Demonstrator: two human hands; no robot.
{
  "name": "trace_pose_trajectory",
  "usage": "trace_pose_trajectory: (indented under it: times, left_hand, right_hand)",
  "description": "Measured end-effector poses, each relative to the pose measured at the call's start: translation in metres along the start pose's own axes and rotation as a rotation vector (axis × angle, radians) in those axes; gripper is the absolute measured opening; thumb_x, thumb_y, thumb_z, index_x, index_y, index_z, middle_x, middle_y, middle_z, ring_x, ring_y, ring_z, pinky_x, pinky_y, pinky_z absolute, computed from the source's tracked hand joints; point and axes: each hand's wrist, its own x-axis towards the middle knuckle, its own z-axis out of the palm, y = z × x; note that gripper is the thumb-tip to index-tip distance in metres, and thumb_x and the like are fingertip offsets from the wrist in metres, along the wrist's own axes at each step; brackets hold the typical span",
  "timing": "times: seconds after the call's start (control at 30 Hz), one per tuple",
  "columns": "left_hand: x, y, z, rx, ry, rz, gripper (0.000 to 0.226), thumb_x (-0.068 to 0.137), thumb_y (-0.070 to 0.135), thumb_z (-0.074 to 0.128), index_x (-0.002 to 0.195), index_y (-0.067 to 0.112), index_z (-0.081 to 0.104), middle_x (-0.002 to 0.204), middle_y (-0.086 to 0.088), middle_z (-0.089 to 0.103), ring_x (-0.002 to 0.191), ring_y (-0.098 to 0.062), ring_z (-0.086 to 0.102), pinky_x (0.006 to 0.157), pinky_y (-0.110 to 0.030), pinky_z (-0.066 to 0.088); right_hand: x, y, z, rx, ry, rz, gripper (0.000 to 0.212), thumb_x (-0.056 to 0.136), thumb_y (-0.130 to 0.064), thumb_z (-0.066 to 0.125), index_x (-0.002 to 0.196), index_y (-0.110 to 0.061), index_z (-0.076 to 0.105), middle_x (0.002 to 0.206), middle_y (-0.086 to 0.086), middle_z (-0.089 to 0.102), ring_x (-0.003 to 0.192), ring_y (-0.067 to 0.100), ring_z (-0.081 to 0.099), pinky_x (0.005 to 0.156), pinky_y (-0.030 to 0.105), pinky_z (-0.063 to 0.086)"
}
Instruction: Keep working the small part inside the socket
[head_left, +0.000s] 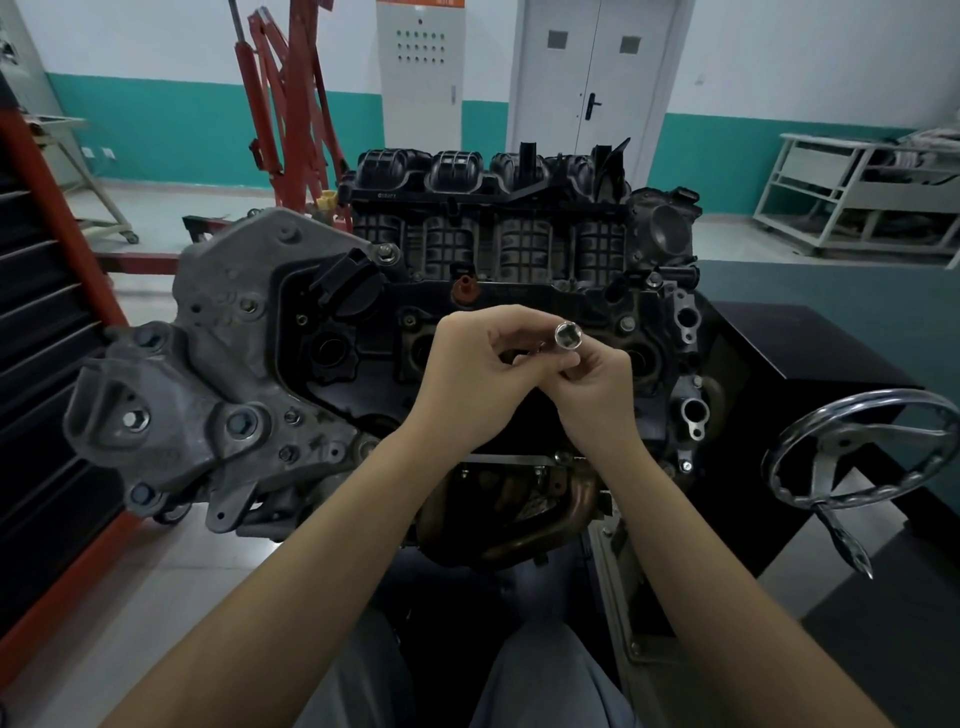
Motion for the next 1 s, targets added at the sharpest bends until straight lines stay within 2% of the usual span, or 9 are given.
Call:
trace_pose_trajectory:
  times: [0.17,0.37,0.47,0.57,0.63,0.73,0.83,0.93,1.0]
  left_hand:
    - [-0.0017,-0.0001,-0.0021,-0.059,-0.098,-0.016,0.034,0.081,-0.012,0.067,0.109,0.007,0.068,0.101,-0.01,0.072,0.1,-0.019,0.07,0.092,-0.034,0.054]
    - [-0.0001,0.0014,0.0051,0.043,0.011,0.001,0.024,0.076,-0.003,0.077,0.094,0.012,0.073,0.088,0.002,0.073,0.087,-0.01,0.071,0.083,-0.027,0.057]
    - [-0.0002,0.0,0.004,0.018,0.012,0.011,0.02,0.082,-0.006,0.069,0.099,0.004,0.072,0.095,-0.007,0.073,0.094,-0.015,0.07,0.089,-0.035,0.056]
    - [-0.0015,-0.0001,0.0008,-0.04,-0.072,-0.002,0.025,0.084,-0.012,0.063,0.106,0.0,0.069,0.101,-0.013,0.072,0.101,-0.021,0.069,0.094,-0.04,0.054]
    - [-0.0013,0.0004,0.0015,0.01,-0.105,-0.006,0.028,0.083,-0.01,0.067,0.107,0.003,0.069,0.101,-0.01,0.072,0.101,-0.018,0.069,0.093,-0.037,0.054]
    - [-0.0013,-0.0005,0.0046,0.108,-0.036,0.017,0.019,0.078,0.0,0.076,0.095,0.006,0.073,0.091,-0.003,0.074,0.089,-0.01,0.07,0.084,-0.031,0.057]
    - [-0.0022,-0.0024,0.004,0.122,-0.042,0.025,0.019,0.081,0.001,0.073,0.099,0.007,0.074,0.092,0.001,0.073,0.089,-0.006,0.07,0.084,-0.024,0.056]
    - [-0.0017,-0.0011,0.0008,0.025,-0.107,-0.001,0.027,0.084,-0.004,0.068,0.109,0.006,0.07,0.098,-0.004,0.073,0.099,-0.012,0.07,0.091,-0.031,0.055]
    - [-0.0014,-0.0003,0.0001,-0.024,-0.136,-0.01,0.031,0.083,-0.008,0.067,0.112,0.004,0.068,0.101,-0.009,0.073,0.102,-0.017,0.069,0.093,-0.034,0.054]
  right_hand:
    - [-0.0012,-0.0043,-0.0016,-0.001,-0.044,0.017,0.028,0.084,0.002,0.059,0.091,-0.024,0.065,0.082,-0.022,0.071,0.081,-0.004,0.066,0.072,0.011,0.048]
    - [-0.0007,-0.004,0.0007,-0.009,0.017,-0.018,0.031,0.081,0.008,0.064,0.087,-0.022,0.07,0.082,-0.016,0.072,0.082,0.002,0.068,0.073,0.014,0.049]
    - [-0.0024,-0.005,0.0005,-0.026,-0.005,-0.016,0.027,0.087,0.002,0.06,0.092,-0.024,0.066,0.085,-0.02,0.071,0.084,-0.001,0.066,0.075,0.013,0.048]
    - [-0.0037,-0.0029,0.0008,-0.02,0.006,0.012,0.03,0.086,0.006,0.06,0.092,-0.023,0.065,0.081,-0.021,0.071,0.08,-0.002,0.066,0.072,0.013,0.048]
    - [-0.0035,-0.0021,0.0004,-0.02,0.032,0.016,0.034,0.082,0.011,0.063,0.089,-0.021,0.067,0.077,-0.019,0.071,0.077,-0.001,0.067,0.07,0.013,0.049]
    - [-0.0037,-0.0012,0.0011,-0.031,0.048,-0.002,0.025,0.078,0.009,0.069,0.087,-0.015,0.071,0.077,-0.01,0.072,0.077,0.006,0.068,0.07,0.018,0.051]
    - [-0.0055,-0.0001,0.0021,-0.045,0.036,0.004,0.029,0.081,0.011,0.067,0.087,-0.017,0.069,0.078,-0.014,0.071,0.08,0.006,0.068,0.071,0.019,0.05]
    - [-0.0041,-0.0009,0.0033,-0.062,0.019,0.014,0.024,0.083,0.007,0.062,0.092,-0.014,0.067,0.074,-0.021,0.069,0.075,-0.001,0.066,0.068,0.014,0.048]
    - [-0.0024,-0.0037,0.0048,-0.062,0.033,0.008,0.024,0.079,0.002,0.062,0.086,-0.02,0.067,0.069,-0.024,0.068,0.071,-0.004,0.064,0.064,0.01,0.046]
